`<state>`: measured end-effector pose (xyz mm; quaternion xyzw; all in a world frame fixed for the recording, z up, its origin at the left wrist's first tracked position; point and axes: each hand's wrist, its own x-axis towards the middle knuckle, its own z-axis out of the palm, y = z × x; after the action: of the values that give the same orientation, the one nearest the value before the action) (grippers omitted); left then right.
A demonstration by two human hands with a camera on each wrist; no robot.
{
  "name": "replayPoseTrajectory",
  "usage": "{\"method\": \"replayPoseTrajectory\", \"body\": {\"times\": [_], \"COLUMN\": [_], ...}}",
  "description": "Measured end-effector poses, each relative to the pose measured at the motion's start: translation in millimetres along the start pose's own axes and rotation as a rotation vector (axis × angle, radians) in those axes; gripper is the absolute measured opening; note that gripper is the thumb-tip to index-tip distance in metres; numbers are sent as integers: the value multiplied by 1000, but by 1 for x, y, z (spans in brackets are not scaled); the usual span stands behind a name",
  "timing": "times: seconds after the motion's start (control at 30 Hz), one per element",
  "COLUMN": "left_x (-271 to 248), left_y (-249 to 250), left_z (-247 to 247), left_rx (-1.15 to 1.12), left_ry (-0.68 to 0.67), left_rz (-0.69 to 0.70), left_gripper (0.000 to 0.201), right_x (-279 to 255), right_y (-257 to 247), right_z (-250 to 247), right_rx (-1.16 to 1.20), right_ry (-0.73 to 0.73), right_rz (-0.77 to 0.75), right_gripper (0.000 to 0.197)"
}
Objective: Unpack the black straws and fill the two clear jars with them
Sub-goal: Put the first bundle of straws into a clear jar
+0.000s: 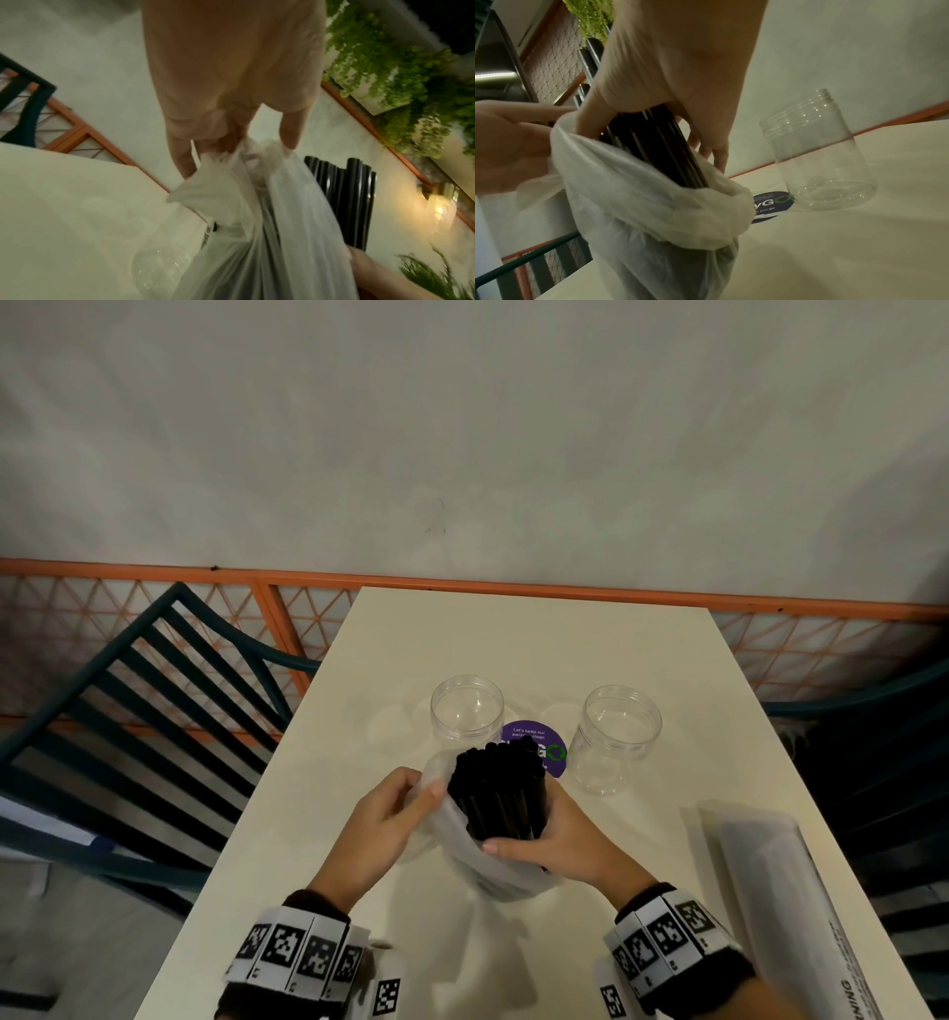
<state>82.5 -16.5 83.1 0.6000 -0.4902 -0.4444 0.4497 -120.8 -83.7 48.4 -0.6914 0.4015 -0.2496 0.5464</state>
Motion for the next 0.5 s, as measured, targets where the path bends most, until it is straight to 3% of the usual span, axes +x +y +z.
{"method": "replayPoseTrajectory", "body": {"times": [0.13,0.23,0.33,0.4,0.5], "left_x": [0,-1,-1,-1,-1], "left_y": [-8,-12,-11,-10,-9], "left_z": [1,4,0,-5,-8], "left_rx": [-61,-70,-82,-35,-12], "left_ry": [62,129,126,116,138], "left_rz": [-37,-81,-45,18,15], "left_gripper": [26,13,32,35,28], "right_x": [0,0,-4,-6,-5], "right_y": [0,11,23,25,24], "right_z": [-2,-5,-10,-12,-17], "right_rx": [17,-55,-235,-355,-316], "right_ry": [-53,-132,-224,-267,-272], "right_rz": [1,28,109,159,165], "right_gripper": [83,109,127,126,105]}}
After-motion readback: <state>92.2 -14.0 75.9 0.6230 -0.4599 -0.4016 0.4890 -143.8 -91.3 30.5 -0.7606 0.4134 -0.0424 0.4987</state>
